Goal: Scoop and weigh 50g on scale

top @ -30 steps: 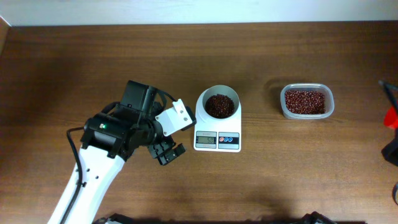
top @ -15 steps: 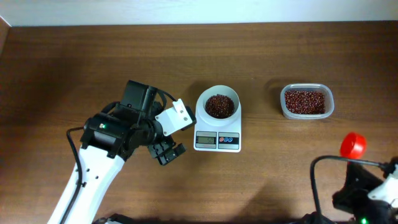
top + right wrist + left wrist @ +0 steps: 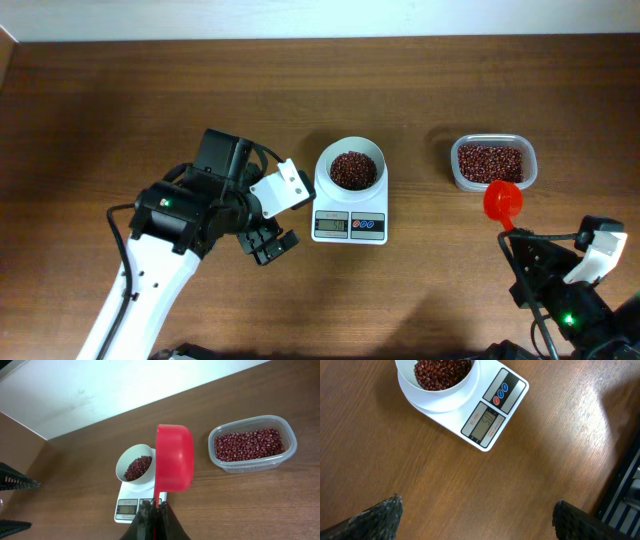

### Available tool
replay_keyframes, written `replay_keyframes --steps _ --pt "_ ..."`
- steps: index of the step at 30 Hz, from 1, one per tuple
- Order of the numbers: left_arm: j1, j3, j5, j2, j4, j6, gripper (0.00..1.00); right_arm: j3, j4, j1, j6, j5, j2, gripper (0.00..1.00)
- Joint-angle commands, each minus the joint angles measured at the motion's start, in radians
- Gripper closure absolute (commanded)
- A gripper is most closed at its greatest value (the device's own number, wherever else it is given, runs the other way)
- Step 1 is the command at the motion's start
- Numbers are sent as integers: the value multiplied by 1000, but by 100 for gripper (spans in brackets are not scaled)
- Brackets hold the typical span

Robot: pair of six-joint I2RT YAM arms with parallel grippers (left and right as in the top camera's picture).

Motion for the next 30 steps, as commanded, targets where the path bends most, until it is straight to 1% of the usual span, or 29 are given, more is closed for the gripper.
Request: replay_keyframes --steps 1,6,7,8,11,12,15,18,23,26,27,28,29,30 --pt "5 14 14 -2 -1 16 1 -8 3 -4 -15 -24 -6 96" --pt "5 14 14 -2 -1 16 1 -8 -11 -4 -14 -21 -6 96" --pt "5 14 14 -2 -1 16 1 -8 -42 -4 -14 -18 -6 75" --pt "5 14 14 -2 -1 16 1 -8 -76 -4 -14 -10 -6 1" --pt "5 14 14 -2 -1 16 1 -8 -175 -4 -14 30 -6 1" --pt "5 14 14 -2 -1 16 1 -8 -180 -4 -14 30 -6 1" --pt "5 14 14 -2 -1 16 1 -8 -180 -4 -14 32 -6 1" --pt "5 14 14 -2 -1 16 1 -8 -177 -4 -14 114 -6 1" --pt "5 14 14 -2 -1 16 1 -8 -175 -4 -14 130 -6 1" --pt "5 14 14 -2 -1 16 1 -8 -113 -4 -14 154 -6 1" --pt "5 14 14 -2 -1 16 1 -8 -99 -3 -14 175 -6 1" --pt "5 14 14 -2 -1 16 1 -8 -73 27 -12 229 -18 1" --pt "5 14 14 -2 -1 16 1 -8 -47 92 -6 315 -47 1" --pt "5 14 14 -2 -1 16 1 -8 -33 154 70 418 -84 1"
